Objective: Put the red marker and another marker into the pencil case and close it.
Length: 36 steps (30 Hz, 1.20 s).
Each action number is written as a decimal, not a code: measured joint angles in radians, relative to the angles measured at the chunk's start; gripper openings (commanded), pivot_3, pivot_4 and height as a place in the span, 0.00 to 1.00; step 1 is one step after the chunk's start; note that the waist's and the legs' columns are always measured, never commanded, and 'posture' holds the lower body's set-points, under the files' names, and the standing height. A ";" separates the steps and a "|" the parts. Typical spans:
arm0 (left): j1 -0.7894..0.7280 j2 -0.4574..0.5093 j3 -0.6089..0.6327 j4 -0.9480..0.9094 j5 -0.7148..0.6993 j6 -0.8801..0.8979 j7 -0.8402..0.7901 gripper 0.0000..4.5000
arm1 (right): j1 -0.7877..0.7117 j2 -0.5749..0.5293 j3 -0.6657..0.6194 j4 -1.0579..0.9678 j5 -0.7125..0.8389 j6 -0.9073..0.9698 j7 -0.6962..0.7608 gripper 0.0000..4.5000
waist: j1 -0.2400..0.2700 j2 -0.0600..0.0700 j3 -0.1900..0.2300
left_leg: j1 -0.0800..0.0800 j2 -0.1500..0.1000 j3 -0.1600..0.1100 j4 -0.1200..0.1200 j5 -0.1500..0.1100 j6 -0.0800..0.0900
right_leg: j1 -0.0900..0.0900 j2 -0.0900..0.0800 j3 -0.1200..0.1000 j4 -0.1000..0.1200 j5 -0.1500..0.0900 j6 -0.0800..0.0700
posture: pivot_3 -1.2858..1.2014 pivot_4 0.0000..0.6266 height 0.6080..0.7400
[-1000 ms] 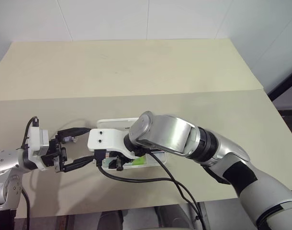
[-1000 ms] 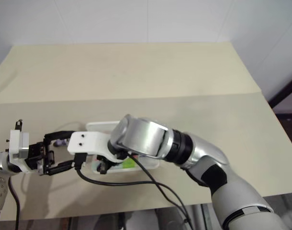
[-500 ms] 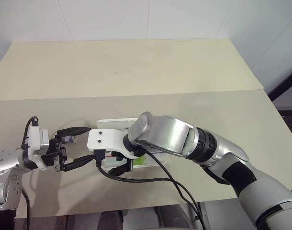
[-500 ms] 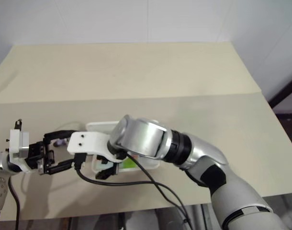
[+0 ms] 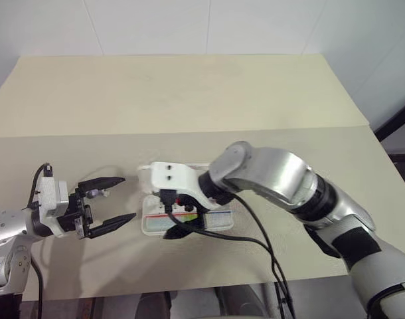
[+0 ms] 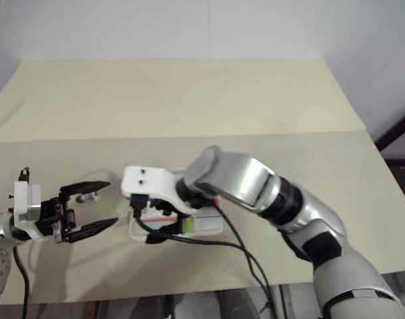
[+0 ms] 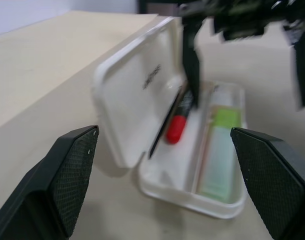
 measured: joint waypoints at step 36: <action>-0.276 0.169 -0.048 0.638 0.161 -0.071 -0.179 1.00 | 0.578 -0.238 -0.569 -0.147 0.170 -0.534 0.133 0.99 | 0.045 0.000 0.000 | 0.003 -0.001 0.002 0.002 0.000 0.000 | 0.003 0.002 0.001 0.001 0.000 0.000 | 0.52 0.24 1.00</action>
